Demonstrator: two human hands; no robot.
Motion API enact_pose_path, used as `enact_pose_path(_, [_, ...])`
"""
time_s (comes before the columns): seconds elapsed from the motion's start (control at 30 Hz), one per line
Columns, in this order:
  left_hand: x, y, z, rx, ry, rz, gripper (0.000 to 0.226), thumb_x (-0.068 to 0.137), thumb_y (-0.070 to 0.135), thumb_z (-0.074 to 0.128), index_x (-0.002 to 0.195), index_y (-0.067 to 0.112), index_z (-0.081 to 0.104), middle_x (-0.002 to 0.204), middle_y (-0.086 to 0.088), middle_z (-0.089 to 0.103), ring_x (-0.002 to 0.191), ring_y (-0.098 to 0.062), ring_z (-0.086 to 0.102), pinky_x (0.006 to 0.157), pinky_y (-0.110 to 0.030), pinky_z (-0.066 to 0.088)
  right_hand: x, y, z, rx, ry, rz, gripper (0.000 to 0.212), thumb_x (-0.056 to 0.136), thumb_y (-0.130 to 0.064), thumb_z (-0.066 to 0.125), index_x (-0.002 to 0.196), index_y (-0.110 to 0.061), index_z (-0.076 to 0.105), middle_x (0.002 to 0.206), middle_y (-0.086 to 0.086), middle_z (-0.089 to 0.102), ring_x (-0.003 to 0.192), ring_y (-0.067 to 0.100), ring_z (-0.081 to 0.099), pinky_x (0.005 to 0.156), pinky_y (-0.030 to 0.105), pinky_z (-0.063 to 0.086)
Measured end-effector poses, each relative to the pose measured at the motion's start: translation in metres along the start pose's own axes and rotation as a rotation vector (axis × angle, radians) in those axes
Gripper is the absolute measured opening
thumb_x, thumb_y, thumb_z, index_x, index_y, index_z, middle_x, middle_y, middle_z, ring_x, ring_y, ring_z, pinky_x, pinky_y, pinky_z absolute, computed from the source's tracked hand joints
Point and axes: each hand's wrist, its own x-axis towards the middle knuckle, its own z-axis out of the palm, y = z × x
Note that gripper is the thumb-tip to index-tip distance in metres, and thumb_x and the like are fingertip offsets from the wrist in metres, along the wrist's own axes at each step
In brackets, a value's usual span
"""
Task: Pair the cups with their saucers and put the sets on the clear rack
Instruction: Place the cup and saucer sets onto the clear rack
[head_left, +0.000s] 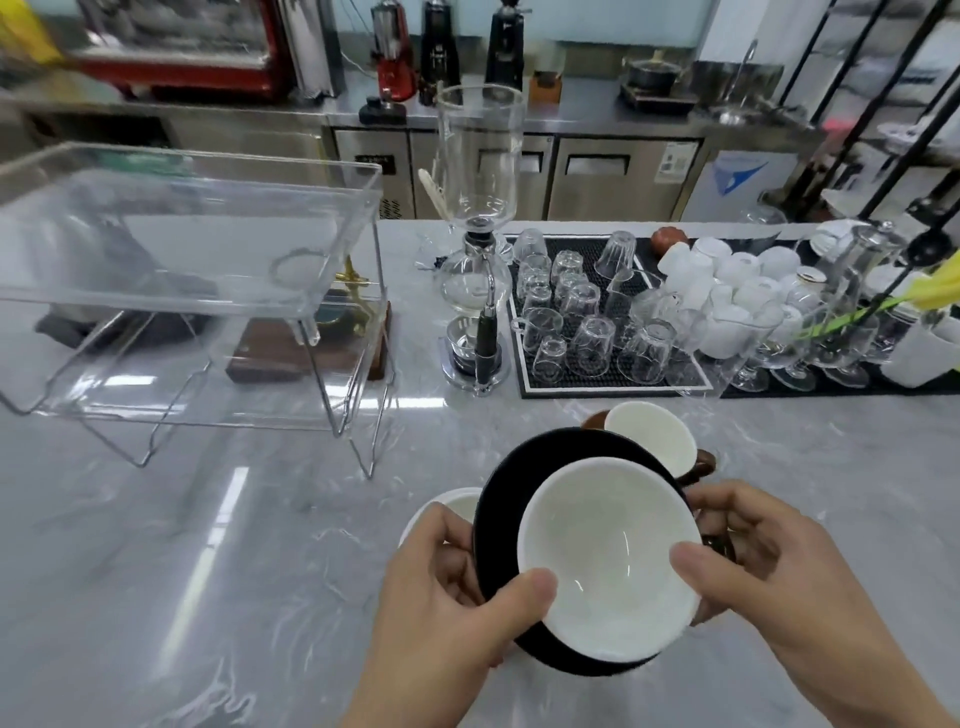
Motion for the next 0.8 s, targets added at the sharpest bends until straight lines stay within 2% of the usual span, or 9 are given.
enact_pose_path(0.13, [-0.001, 0.026, -0.029, 0.026, 0.08, 0.129, 0.049, 0.038, 0.04, 0.081, 0.069, 0.017, 0.051, 0.044, 0.003, 0.046, 0.039, -0.014, 0.038, 0.039, -0.019, 0.033, 0.005, -0.028, 0.03, 0.063, -0.068, -0.094, 0.036, 0.052, -0.004, 0.076, 0.087, -0.013, 0.073, 0.068, 0.003, 0.054, 0.053, 0.014, 0.055, 0.042, 0.026, 0.053])
enact_pose_path(0.23, [-0.002, 0.046, -0.047, -0.01, 0.12, 0.222, 0.051, 0.036, 0.037, 0.082, 0.069, 0.014, 0.051, 0.045, 0.002, 0.047, 0.04, -0.01, 0.036, 0.041, -0.015, 0.032, 0.007, -0.049, 0.049, 0.078, -0.096, -0.166, 0.039, 0.051, -0.002, 0.076, 0.086, -0.02, 0.074, 0.072, 0.013, 0.052, 0.052, 0.013, 0.055, 0.041, 0.023, 0.052])
enact_pose_path(0.3, [-0.003, 0.06, -0.06, -0.014, 0.146, 0.281, 0.049, 0.037, 0.035, 0.082, 0.068, 0.014, 0.051, 0.046, 0.0, 0.05, 0.041, -0.01, 0.038, 0.042, -0.015, 0.033, 0.009, -0.066, 0.062, 0.051, -0.118, -0.228, 0.041, 0.05, -0.004, 0.076, 0.086, -0.025, 0.074, 0.082, 0.024, 0.053, 0.054, 0.013, 0.056, 0.042, 0.021, 0.052])
enact_pose_path(0.4, [-0.002, 0.08, -0.079, -0.041, 0.182, 0.349, 0.047, 0.037, 0.034, 0.084, 0.069, 0.017, 0.053, 0.048, -0.006, 0.053, 0.045, -0.018, 0.041, 0.046, -0.023, 0.034, 0.014, -0.091, 0.079, 0.036, -0.147, -0.324, 0.044, 0.05, -0.005, 0.077, 0.089, -0.025, 0.073, 0.091, 0.032, 0.053, 0.06, 0.017, 0.057, 0.048, 0.017, 0.053])
enact_pose_path(0.47, [-0.001, 0.093, -0.091, -0.052, 0.204, 0.387, 0.044, 0.038, 0.033, 0.083, 0.068, 0.02, 0.055, 0.049, -0.008, 0.054, 0.049, -0.02, 0.039, 0.051, -0.033, 0.032, 0.018, -0.107, 0.092, 0.028, -0.18, -0.389, 0.043, 0.05, -0.004, 0.077, 0.088, -0.025, 0.073, 0.089, 0.031, 0.053, 0.059, 0.016, 0.059, 0.049, 0.012, 0.052])
enact_pose_path(0.53, [0.002, 0.104, -0.103, -0.067, 0.227, 0.42, 0.042, 0.038, 0.033, 0.083, 0.068, 0.021, 0.056, 0.049, -0.007, 0.054, 0.05, -0.021, 0.037, 0.053, -0.036, 0.032, 0.022, -0.121, 0.104, 0.024, -0.208, -0.452, 0.043, 0.05, -0.004, 0.076, 0.087, -0.027, 0.073, 0.085, 0.027, 0.054, 0.057, 0.013, 0.059, 0.048, 0.011, 0.051])
enact_pose_path(0.67, [0.006, 0.124, -0.127, -0.057, 0.245, 0.501, 0.043, 0.039, 0.032, 0.083, 0.071, 0.019, 0.057, 0.048, -0.001, 0.055, 0.046, -0.017, 0.038, 0.049, -0.026, 0.032, 0.03, -0.143, 0.128, 0.047, -0.272, -0.536, 0.043, 0.051, -0.008, 0.082, 0.09, -0.023, 0.073, 0.081, 0.024, 0.056, 0.059, 0.012, 0.061, 0.049, 0.016, 0.054])
enact_pose_path(0.73, [0.008, 0.133, -0.138, -0.041, 0.246, 0.54, 0.041, 0.041, 0.032, 0.083, 0.072, 0.019, 0.059, 0.049, -0.001, 0.057, 0.043, -0.014, 0.042, 0.044, -0.021, 0.036, 0.035, -0.154, 0.137, 0.019, -0.29, -0.584, 0.048, 0.047, -0.022, 0.086, 0.093, -0.023, 0.072, 0.078, 0.019, 0.061, 0.062, 0.012, 0.063, 0.05, 0.019, 0.055])
enact_pose_path(0.8, [0.011, 0.143, -0.152, -0.029, 0.265, 0.58, 0.042, 0.043, 0.032, 0.084, 0.073, 0.017, 0.059, 0.05, -0.003, 0.059, 0.044, -0.012, 0.045, 0.043, -0.019, 0.039, 0.04, -0.166, 0.15, 0.016, -0.31, -0.628, 0.05, 0.047, -0.031, 0.083, 0.094, -0.024, 0.072, 0.077, 0.014, 0.065, 0.064, 0.011, 0.065, 0.051, 0.019, 0.056])
